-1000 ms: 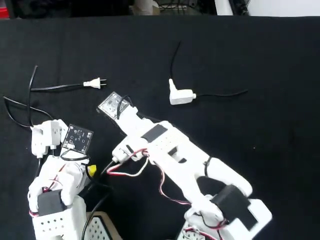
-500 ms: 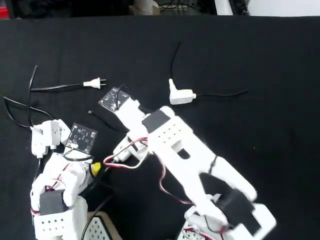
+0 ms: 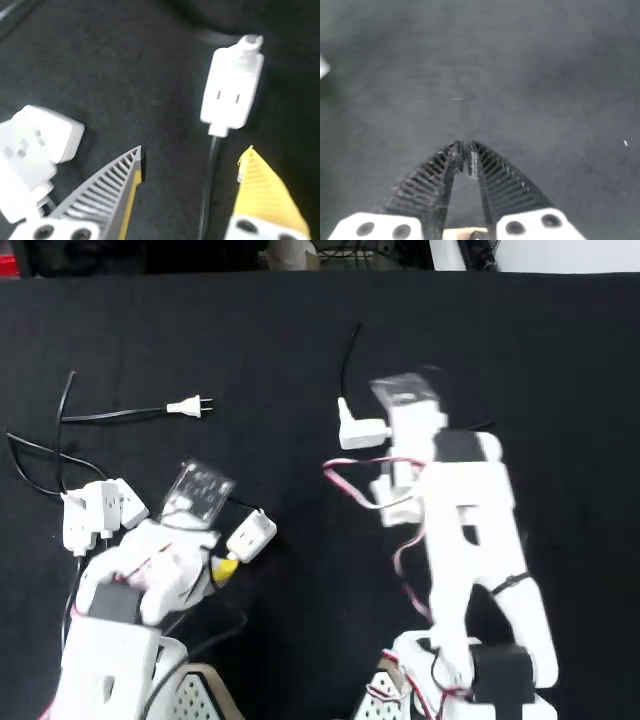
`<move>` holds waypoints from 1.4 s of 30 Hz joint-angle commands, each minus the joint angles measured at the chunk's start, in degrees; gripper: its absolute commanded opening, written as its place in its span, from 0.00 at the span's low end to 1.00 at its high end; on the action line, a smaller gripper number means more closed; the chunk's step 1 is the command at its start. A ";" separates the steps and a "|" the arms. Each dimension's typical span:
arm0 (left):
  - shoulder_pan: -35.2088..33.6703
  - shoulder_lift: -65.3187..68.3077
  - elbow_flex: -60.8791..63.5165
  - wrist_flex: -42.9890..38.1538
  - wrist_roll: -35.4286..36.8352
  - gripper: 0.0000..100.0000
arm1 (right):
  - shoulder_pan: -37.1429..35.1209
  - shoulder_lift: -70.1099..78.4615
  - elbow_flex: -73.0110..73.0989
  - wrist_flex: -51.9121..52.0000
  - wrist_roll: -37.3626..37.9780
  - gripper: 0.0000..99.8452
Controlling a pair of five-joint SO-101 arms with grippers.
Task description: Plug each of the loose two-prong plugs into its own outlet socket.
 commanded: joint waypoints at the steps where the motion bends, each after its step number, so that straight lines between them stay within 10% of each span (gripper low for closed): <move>1: 5.49 19.34 -9.54 -5.63 4.92 0.30 | 4.04 1.63 4.09 -8.09 -0.70 0.02; 10: 10.33 50.55 -20.18 -15.91 10.02 0.30 | 3.34 4.26 14.99 -24.53 -0.79 0.02; 20: 10.07 52.40 -22.11 -14.15 12.84 0.30 | 2.81 3.91 16.92 -26.81 -0.79 0.02; 27: 10.07 52.40 -22.29 -13.89 12.40 0.03 | 2.81 3.91 17.10 -26.81 -0.79 0.02; 32: 8.57 52.22 -23.34 -8.79 12.40 0.03 | 2.81 3.91 17.10 -26.90 -0.79 0.02; 42: -17.10 33.41 -22.46 -1.05 6.42 0.03 | 2.90 4.26 17.19 -27.16 -0.79 0.02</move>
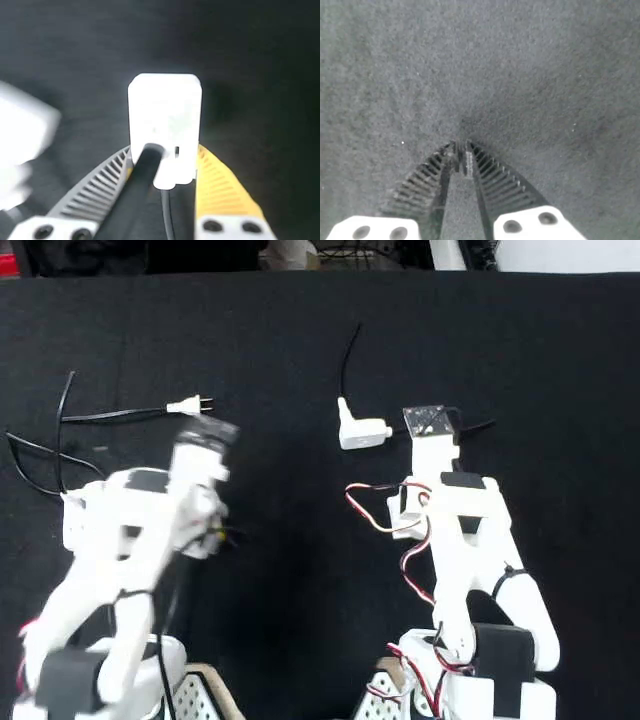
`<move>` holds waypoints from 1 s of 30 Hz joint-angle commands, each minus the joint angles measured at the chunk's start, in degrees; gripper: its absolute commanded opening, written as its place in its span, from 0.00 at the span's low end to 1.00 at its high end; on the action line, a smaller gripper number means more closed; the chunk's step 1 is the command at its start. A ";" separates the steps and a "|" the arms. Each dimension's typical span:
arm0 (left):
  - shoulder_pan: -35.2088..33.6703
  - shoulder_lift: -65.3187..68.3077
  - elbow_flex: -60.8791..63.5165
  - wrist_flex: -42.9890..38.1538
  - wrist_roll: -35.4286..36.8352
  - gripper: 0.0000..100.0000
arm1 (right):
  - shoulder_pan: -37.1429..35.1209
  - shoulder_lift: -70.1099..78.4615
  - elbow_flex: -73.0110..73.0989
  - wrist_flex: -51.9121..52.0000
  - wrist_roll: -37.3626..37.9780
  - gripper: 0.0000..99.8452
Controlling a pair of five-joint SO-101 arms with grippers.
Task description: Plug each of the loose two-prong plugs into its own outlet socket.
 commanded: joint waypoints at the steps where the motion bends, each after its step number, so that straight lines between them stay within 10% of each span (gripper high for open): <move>1: -13.05 -9.14 0.75 0.35 -0.79 0.03 | -0.09 -0.13 -0.22 -0.79 -0.70 0.02; 8: -21.85 -13.45 5.14 0.26 -7.38 0.05 | -0.09 -0.22 -0.22 -0.53 -0.70 0.02; 18: -27.38 -10.46 0.13 9.76 -2.46 0.39 | -0.18 -0.04 -0.57 -0.44 -0.70 0.05; 30: -38.20 -10.46 -2.15 18.20 -5.10 0.33 | -8.44 0.13 -10.95 8.09 0.18 0.21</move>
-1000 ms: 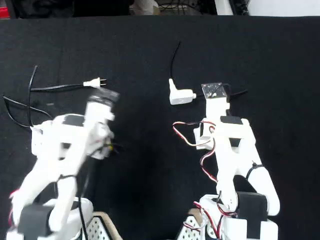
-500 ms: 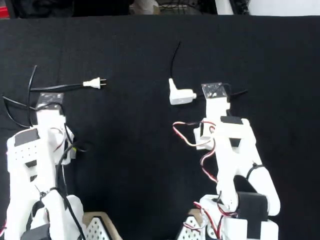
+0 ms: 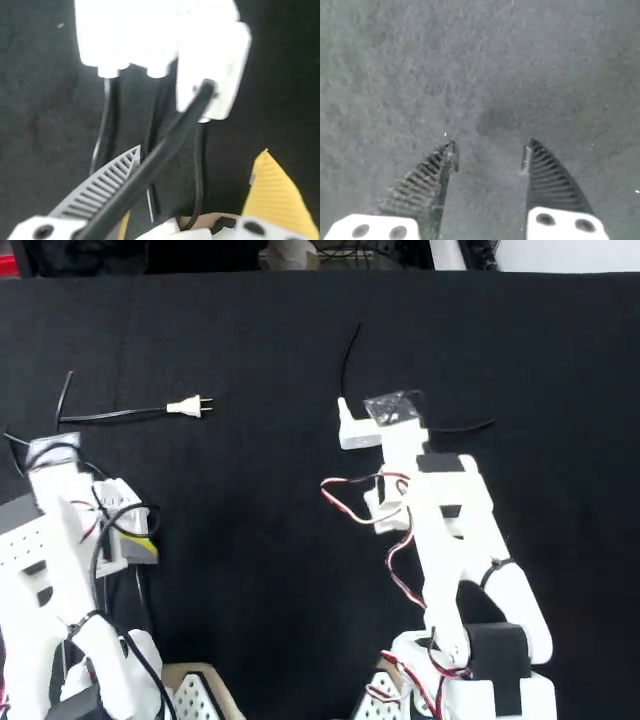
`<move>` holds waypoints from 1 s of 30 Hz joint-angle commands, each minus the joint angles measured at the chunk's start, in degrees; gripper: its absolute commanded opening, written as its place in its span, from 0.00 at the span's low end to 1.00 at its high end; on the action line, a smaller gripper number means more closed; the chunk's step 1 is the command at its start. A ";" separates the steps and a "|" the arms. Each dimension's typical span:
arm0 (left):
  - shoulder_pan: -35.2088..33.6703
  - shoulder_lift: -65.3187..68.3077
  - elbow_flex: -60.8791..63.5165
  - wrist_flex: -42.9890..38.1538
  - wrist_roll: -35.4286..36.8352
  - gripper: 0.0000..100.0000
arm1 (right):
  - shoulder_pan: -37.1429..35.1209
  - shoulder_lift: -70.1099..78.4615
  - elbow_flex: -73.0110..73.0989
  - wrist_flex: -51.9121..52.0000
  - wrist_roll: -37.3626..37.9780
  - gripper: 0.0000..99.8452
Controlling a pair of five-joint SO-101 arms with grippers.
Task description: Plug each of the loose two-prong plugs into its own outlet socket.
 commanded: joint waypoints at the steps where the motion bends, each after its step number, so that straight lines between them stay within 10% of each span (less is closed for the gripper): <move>1: -6.90 0.00 -0.13 0.62 -3.16 0.33 | -0.70 0.04 -1.80 -2.46 -2.11 0.21; 14: -29.05 -22.24 16.75 -8.18 -7.47 0.31 | -1.05 6.55 1.98 -14.95 -0.18 0.01; 24: -17.27 -56.53 24.40 -0.09 -7.38 0.31 | -0.97 11.65 -0.57 -14.95 -0.18 0.04; 30: 2.15 -67.78 21.41 1.93 -6.59 0.32 | -0.97 12.00 -0.66 -15.12 -0.53 0.04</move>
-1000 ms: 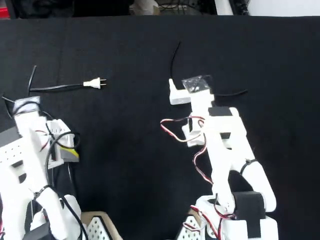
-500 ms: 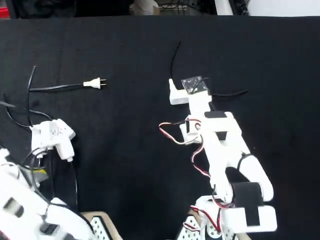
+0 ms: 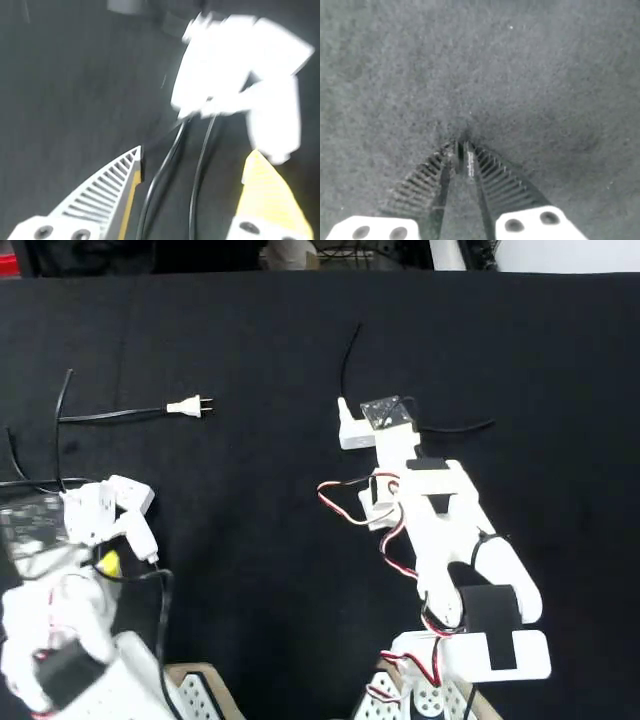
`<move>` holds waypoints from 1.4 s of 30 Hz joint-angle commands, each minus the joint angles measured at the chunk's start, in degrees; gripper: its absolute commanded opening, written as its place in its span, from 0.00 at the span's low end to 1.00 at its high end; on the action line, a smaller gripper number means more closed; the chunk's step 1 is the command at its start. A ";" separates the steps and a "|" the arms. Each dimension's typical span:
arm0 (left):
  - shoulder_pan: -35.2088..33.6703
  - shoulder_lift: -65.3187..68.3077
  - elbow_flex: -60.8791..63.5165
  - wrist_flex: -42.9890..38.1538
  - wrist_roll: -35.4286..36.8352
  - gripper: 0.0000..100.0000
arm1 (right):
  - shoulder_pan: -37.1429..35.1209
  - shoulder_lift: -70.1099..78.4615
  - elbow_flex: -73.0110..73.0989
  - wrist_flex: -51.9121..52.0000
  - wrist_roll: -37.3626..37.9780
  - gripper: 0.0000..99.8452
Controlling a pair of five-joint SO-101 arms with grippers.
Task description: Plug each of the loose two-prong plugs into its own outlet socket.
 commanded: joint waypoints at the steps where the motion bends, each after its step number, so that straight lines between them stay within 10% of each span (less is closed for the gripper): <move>1: 14.02 0.88 -5.14 0.26 1.58 0.32 | -0.53 0.75 -2.68 -1.05 0.00 0.04; 7: 27.21 12.75 -14.02 -4.92 8.70 0.32 | -0.53 0.75 -2.59 -1.23 -0.09 0.04; 22: 17.63 57.67 -19.56 -23.38 9.23 0.31 | -0.62 0.84 -2.68 -1.41 0.26 0.04; 29: 21.67 68.04 -21.23 -37.54 21.54 0.31 | -0.62 0.84 -2.68 -1.41 0.35 0.04; 42: 22.55 93.89 -38.29 -26.46 33.85 0.31 | -0.62 0.84 -2.51 -1.41 0.35 0.04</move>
